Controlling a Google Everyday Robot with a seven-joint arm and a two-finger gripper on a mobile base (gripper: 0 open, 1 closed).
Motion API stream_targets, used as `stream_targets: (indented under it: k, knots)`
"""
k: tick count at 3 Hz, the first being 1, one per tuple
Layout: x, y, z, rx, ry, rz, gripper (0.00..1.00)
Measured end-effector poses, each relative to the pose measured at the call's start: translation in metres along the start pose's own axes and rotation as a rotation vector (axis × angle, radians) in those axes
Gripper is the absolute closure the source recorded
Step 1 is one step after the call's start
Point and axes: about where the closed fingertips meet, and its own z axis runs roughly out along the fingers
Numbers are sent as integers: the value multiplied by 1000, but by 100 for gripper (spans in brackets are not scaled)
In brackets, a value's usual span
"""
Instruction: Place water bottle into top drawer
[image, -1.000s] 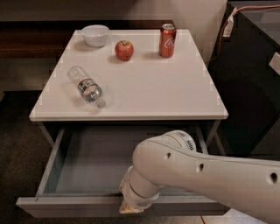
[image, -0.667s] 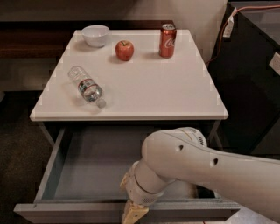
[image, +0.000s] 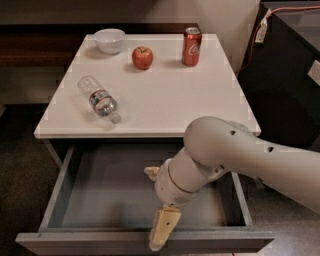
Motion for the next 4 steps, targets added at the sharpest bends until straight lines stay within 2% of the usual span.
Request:
stream_targets:
  k: [2,4]
  knots:
    - [-19,-46,-30,33,-82,29,0]
    - [-49,-74,-58,81,-60,100,0]
